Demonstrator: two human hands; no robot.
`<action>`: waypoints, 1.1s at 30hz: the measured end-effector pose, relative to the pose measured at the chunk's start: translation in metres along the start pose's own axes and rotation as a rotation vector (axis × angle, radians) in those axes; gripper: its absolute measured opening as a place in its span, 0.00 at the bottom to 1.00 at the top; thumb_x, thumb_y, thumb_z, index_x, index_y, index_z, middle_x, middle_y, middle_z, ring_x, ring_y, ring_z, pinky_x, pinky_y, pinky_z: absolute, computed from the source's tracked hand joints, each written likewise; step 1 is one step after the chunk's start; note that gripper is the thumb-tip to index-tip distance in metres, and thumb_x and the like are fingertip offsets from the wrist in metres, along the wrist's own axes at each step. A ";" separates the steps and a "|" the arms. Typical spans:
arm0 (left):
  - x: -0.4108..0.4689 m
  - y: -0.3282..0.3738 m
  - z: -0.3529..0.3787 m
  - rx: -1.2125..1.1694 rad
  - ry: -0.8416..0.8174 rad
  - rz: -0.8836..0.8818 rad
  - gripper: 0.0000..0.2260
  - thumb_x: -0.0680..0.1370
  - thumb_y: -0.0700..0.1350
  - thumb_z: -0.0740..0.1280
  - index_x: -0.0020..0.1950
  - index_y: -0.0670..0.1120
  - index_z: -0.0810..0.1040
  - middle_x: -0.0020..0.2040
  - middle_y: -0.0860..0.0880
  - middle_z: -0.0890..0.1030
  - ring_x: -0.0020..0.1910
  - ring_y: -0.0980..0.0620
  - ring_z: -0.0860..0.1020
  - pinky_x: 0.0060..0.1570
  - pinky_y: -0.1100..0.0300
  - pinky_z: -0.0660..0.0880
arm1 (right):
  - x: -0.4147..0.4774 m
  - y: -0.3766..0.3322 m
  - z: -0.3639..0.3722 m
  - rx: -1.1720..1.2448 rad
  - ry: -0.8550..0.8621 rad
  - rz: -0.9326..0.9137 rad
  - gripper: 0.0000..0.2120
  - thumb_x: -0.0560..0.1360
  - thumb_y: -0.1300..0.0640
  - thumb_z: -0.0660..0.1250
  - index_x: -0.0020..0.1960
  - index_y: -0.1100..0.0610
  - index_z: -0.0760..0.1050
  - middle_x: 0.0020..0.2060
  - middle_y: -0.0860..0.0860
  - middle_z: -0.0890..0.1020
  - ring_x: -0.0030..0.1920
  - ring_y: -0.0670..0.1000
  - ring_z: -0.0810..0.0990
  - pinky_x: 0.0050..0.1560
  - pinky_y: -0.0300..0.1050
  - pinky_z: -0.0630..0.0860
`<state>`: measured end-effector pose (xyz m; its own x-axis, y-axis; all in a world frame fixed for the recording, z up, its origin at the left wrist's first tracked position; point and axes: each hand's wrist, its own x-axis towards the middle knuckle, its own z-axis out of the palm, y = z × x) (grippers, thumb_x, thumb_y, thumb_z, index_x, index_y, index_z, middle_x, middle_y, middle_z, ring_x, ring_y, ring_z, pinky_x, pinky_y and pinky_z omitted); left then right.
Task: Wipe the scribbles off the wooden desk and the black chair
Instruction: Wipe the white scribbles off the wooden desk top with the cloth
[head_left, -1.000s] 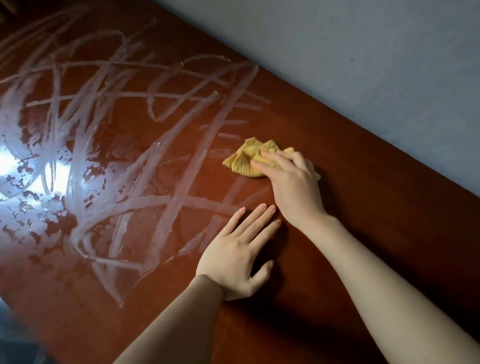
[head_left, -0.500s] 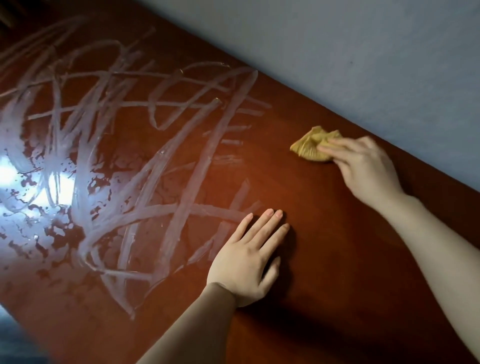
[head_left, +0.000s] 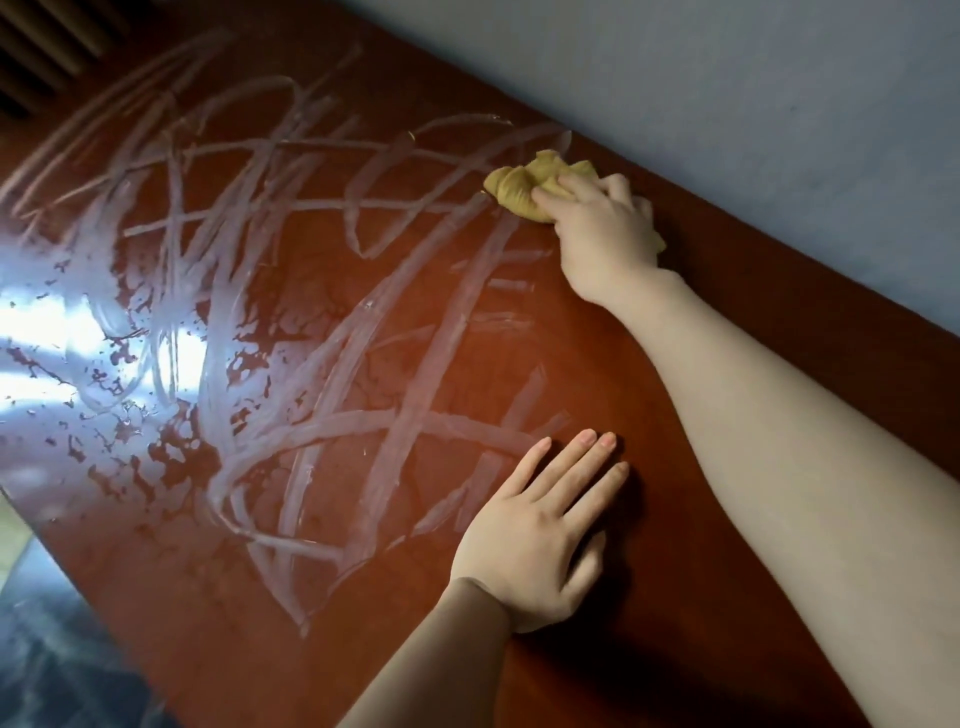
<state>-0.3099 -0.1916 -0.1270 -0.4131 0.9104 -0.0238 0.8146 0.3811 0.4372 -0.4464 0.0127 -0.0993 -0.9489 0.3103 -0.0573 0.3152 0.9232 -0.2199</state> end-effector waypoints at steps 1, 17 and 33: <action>0.000 0.000 0.000 -0.006 0.001 -0.004 0.27 0.76 0.50 0.57 0.75 0.47 0.62 0.76 0.48 0.59 0.77 0.51 0.51 0.75 0.53 0.44 | -0.004 -0.008 0.001 0.018 -0.015 -0.041 0.22 0.81 0.61 0.52 0.72 0.44 0.64 0.73 0.48 0.63 0.68 0.59 0.61 0.64 0.55 0.61; -0.001 0.002 0.000 -0.002 0.015 -0.010 0.27 0.77 0.51 0.56 0.76 0.48 0.58 0.76 0.49 0.58 0.76 0.53 0.50 0.75 0.53 0.42 | -0.177 0.041 0.009 0.071 0.037 -0.095 0.28 0.76 0.68 0.58 0.69 0.43 0.70 0.70 0.46 0.70 0.69 0.54 0.66 0.61 0.54 0.66; 0.000 0.003 0.001 0.015 -0.001 -0.003 0.28 0.77 0.53 0.55 0.76 0.49 0.59 0.77 0.50 0.56 0.76 0.54 0.49 0.75 0.53 0.40 | -0.168 0.121 -0.015 0.104 0.226 0.610 0.26 0.78 0.69 0.56 0.70 0.47 0.69 0.71 0.46 0.68 0.66 0.56 0.65 0.65 0.53 0.66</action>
<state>-0.3078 -0.1903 -0.1264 -0.4150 0.9094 -0.0264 0.8195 0.3863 0.4232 -0.2481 0.0759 -0.1013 -0.5705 0.8213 0.0020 0.7814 0.5436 -0.3064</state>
